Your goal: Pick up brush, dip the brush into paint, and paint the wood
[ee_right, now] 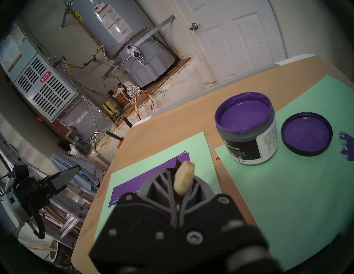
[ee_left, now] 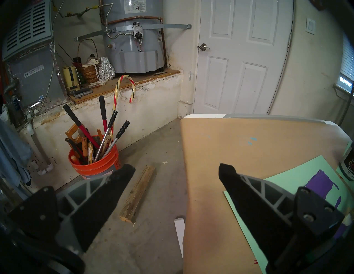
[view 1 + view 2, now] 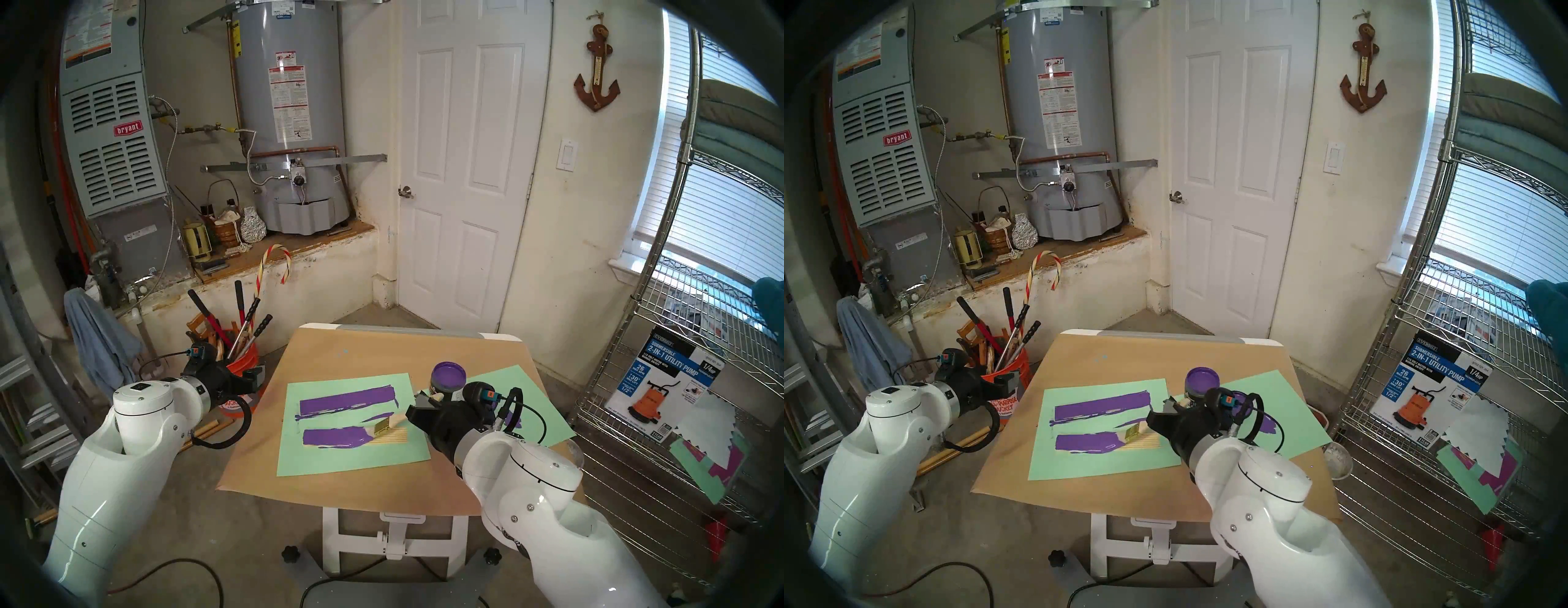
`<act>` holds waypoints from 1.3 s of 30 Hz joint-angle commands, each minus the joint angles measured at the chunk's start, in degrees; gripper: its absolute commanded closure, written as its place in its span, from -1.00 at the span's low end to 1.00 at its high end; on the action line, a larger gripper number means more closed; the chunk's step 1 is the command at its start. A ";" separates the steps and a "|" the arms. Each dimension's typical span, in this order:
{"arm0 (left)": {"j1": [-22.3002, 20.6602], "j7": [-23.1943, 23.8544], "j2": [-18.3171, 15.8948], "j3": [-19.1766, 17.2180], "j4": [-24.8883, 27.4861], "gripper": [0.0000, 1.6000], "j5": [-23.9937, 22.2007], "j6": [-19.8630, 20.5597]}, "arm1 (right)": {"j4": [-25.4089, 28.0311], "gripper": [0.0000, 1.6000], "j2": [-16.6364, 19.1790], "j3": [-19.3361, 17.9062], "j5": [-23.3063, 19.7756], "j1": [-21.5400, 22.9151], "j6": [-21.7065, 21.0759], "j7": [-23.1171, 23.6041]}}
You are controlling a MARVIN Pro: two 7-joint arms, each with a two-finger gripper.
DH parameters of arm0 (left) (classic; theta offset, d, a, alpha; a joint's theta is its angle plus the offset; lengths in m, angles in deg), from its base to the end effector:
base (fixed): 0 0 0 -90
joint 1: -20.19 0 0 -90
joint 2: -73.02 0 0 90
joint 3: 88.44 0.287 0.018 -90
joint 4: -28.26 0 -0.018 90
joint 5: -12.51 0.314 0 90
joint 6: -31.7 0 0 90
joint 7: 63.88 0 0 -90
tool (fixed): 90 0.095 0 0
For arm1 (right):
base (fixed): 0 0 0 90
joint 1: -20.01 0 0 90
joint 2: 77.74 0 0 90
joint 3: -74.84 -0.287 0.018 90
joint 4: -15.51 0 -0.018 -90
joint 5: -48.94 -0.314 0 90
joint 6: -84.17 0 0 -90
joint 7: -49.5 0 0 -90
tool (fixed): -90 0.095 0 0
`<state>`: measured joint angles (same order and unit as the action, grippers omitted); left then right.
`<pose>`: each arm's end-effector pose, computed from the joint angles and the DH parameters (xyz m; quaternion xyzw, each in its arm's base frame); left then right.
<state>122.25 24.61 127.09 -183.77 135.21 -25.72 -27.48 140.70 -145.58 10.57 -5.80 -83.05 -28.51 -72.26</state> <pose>0.3678 0.1416 -0.2603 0.8480 -0.0278 0.5284 0.0297 0.2946 0.1024 -0.2506 -0.8337 0.0781 -0.4832 0.2556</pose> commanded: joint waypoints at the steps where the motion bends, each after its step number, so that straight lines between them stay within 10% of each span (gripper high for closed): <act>1: -0.24 -0.09 -0.08 -0.59 0.93 -1.00 -0.13 -0.11 | 1.19 1.00 0.65 -0.45 0.32 -0.36 0.22 0.18; 39: -0.24 -0.09 -0.08 -0.59 0.93 -1.00 -0.13 -0.12 | 3.55 1.00 4.30 -4.11 1.06 -2.33 -0.65 0.82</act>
<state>122.25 24.61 127.09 -183.77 135.20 -25.72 -27.48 142.64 -141.80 6.69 -5.04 -85.08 -29.13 -71.41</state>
